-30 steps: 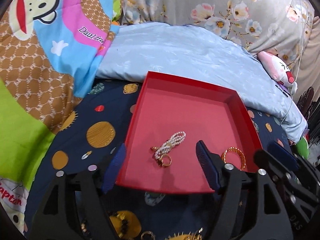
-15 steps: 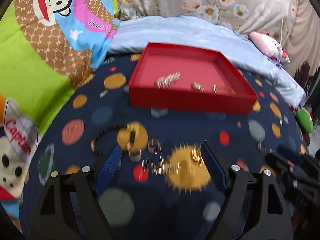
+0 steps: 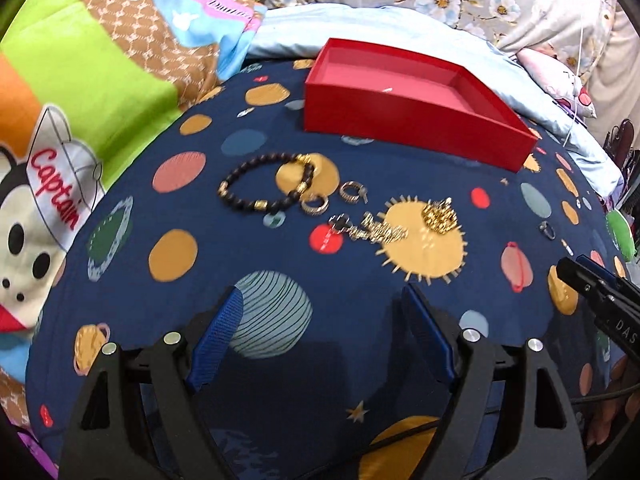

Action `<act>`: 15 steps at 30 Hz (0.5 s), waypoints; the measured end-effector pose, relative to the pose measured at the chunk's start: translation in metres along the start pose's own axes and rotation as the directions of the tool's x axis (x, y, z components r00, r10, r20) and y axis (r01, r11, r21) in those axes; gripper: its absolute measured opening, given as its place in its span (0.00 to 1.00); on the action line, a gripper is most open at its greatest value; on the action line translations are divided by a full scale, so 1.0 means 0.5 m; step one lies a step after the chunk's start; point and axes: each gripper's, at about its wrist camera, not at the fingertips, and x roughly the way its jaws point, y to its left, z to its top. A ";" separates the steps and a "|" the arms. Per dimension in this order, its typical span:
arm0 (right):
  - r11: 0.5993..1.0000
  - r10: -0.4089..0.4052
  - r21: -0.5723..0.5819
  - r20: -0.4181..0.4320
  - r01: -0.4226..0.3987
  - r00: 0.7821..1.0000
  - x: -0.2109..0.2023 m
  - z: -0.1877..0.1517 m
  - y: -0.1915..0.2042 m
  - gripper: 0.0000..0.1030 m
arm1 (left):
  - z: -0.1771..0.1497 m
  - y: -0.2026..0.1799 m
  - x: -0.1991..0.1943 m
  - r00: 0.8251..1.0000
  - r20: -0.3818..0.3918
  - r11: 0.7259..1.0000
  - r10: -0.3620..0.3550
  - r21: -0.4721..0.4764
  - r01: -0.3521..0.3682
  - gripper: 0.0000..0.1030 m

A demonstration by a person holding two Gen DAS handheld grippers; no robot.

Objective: Organize jewelry
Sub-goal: 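Withdraw both tools from the tray toward the remaining jewelry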

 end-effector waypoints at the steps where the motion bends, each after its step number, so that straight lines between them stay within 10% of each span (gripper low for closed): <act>1: 1.000 -0.001 -0.002 -0.002 0.001 1.000 0.001 0.000 0.001 0.47 | -0.004 0.000 -0.001 1.000 0.008 1.000 0.007 0.005 -0.007 0.77; 15: 1.000 -0.015 -0.003 -0.023 0.015 1.000 0.010 -0.002 0.002 0.47 | 0.074 0.084 0.014 0.999 0.032 0.990 0.010 -0.138 -0.005 0.76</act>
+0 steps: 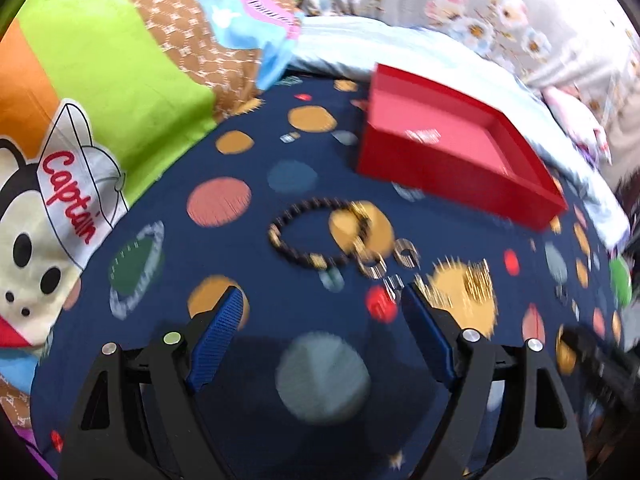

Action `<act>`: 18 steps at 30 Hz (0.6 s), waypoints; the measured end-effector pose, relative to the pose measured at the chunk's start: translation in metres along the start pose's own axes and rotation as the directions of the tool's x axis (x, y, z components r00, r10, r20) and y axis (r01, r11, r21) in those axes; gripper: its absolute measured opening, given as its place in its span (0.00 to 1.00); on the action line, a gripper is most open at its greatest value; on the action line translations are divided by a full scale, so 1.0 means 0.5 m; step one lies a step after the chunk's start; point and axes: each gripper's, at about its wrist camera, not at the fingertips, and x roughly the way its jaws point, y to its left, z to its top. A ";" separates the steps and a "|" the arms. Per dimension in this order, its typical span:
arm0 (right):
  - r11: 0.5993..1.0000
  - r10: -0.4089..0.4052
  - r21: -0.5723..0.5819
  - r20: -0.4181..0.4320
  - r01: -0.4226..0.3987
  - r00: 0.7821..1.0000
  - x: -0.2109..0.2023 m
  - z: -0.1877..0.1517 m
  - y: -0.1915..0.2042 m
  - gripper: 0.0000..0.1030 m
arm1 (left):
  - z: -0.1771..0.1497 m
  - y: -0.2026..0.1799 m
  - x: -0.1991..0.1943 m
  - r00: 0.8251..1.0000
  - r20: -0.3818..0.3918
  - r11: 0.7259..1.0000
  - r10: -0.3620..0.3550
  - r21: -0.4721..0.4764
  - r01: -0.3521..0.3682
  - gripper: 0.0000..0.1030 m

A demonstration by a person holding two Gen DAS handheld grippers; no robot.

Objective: Organize jewelry
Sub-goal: 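Withdraw both tools from the tray toward the remaining jewelry, then grasp the black bead bracelet with the left tool while the right tool grasps the silver ring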

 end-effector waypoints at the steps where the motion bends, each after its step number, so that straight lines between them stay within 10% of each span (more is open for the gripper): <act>1: 1.000 -0.001 -0.002 -0.001 0.001 1.000 0.001 0.000 0.001 0.47 | 0.016 0.008 0.007 1.000 -0.003 1.000 0.007 -0.014 -0.007 0.76; 13: 1.000 -0.003 -0.003 -0.001 0.003 1.000 0.001 0.000 0.003 0.47 | 0.066 0.015 0.084 0.995 -0.016 0.995 0.098 0.036 -0.097 0.43; 18: 1.000 0.004 0.007 0.001 -0.004 1.000 0.001 0.000 0.001 0.47 | 0.064 0.003 0.085 0.996 -0.008 0.993 0.089 0.072 -0.088 0.13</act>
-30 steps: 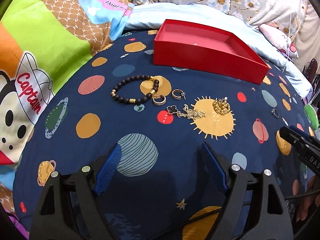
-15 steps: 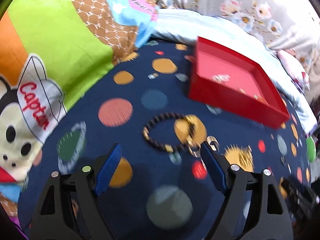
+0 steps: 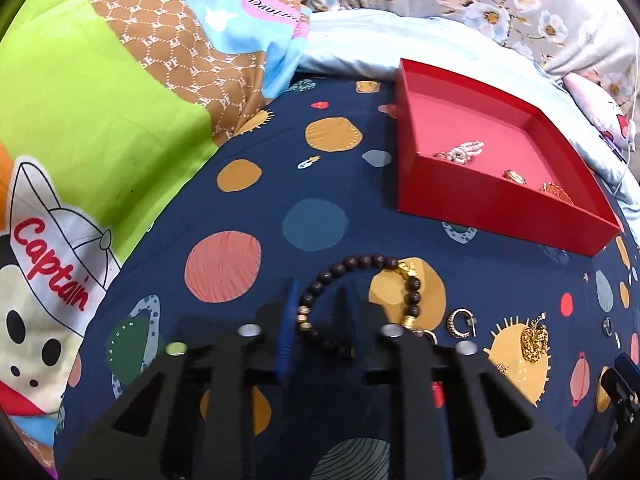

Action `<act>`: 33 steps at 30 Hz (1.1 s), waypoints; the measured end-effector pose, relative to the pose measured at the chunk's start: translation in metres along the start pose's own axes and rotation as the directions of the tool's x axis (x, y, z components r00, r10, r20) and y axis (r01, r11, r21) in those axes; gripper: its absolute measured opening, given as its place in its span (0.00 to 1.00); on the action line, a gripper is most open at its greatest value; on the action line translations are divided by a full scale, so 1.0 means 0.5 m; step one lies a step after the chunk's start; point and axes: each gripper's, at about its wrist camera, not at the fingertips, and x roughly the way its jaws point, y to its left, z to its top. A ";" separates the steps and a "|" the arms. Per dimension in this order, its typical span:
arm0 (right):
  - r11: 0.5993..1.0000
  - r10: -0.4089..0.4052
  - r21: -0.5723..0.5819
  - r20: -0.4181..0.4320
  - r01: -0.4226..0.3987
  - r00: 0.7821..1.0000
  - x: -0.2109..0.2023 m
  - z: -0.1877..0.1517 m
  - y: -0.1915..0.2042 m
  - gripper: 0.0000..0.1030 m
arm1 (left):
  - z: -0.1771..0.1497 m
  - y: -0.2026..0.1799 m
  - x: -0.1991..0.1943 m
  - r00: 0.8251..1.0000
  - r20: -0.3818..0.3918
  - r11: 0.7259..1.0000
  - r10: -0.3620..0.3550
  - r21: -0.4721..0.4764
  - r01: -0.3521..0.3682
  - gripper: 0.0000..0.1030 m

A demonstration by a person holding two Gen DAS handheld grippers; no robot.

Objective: Organize jewelry
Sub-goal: 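Grasp the black bead bracelet with the left tool while the right tool grasps the silver ring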

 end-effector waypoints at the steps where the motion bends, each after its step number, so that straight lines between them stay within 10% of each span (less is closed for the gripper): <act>1: 1.000 0.002 0.003 0.000 -0.002 1.000 0.000 0.001 -0.002 0.47 | 0.000 0.000 0.000 1.000 -0.001 1.000 -0.009 -0.001 0.009 0.10; 14: 1.000 -0.020 0.011 0.013 0.020 1.000 0.029 0.051 -0.015 0.44 | -0.007 -0.026 -0.092 0.989 0.052 0.990 -0.137 -0.031 0.139 0.07; 33: 1.000 0.011 0.003 -0.012 -0.011 1.000 0.054 0.068 -0.002 0.12 | -0.057 -0.092 -0.135 0.966 0.008 0.966 -0.257 0.032 0.257 0.07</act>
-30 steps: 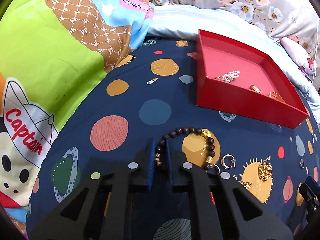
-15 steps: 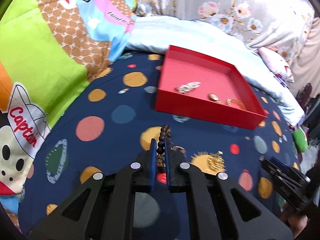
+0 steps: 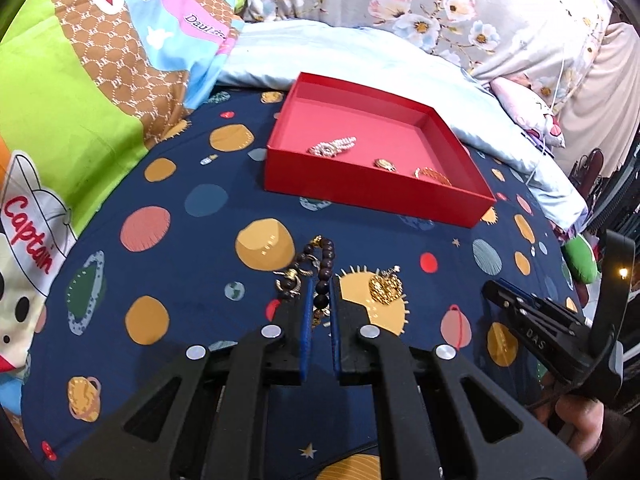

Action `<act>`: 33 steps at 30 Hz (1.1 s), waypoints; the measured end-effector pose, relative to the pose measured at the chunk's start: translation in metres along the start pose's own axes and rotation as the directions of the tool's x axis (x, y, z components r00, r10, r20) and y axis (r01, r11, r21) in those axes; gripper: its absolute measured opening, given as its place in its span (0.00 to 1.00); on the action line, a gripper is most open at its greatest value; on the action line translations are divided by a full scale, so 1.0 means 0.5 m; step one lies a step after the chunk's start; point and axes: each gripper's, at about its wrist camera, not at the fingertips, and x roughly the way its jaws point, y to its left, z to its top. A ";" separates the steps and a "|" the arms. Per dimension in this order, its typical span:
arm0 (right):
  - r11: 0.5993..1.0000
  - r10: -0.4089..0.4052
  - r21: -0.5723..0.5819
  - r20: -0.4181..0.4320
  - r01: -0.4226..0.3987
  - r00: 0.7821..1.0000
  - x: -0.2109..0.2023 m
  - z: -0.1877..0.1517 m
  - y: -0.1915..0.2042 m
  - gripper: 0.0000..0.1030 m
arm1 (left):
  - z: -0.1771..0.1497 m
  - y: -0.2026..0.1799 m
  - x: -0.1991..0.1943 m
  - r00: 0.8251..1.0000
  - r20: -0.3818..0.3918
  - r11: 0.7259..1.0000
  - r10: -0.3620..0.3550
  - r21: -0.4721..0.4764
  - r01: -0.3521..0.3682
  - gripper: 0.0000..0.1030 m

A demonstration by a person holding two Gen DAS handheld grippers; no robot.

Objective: Organize jewelry
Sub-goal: 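Grasp the black bead bracelet with the left tool while the right tool grasps the silver ring, then carry the bead bracelet and silver ring into the red tray and release both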

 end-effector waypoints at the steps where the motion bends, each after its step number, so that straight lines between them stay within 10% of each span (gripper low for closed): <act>1: 1.000 -0.002 -0.001 -0.001 0.002 1.000 0.001 0.001 0.000 0.09 | -0.002 -0.002 0.002 1.000 -0.003 1.000 -0.001 0.002 0.001 0.07; 18: 0.999 0.036 -0.006 0.056 -0.035 0.998 -0.038 0.019 0.013 0.04 | 0.024 -0.022 -0.030 0.999 0.025 0.999 -0.035 0.022 0.035 0.07; 33: 0.993 0.113 -0.034 0.189 -0.109 0.975 -0.095 0.159 0.030 0.04 | 0.222 -0.097 -0.088 0.969 0.215 0.988 -0.122 0.124 0.097 0.07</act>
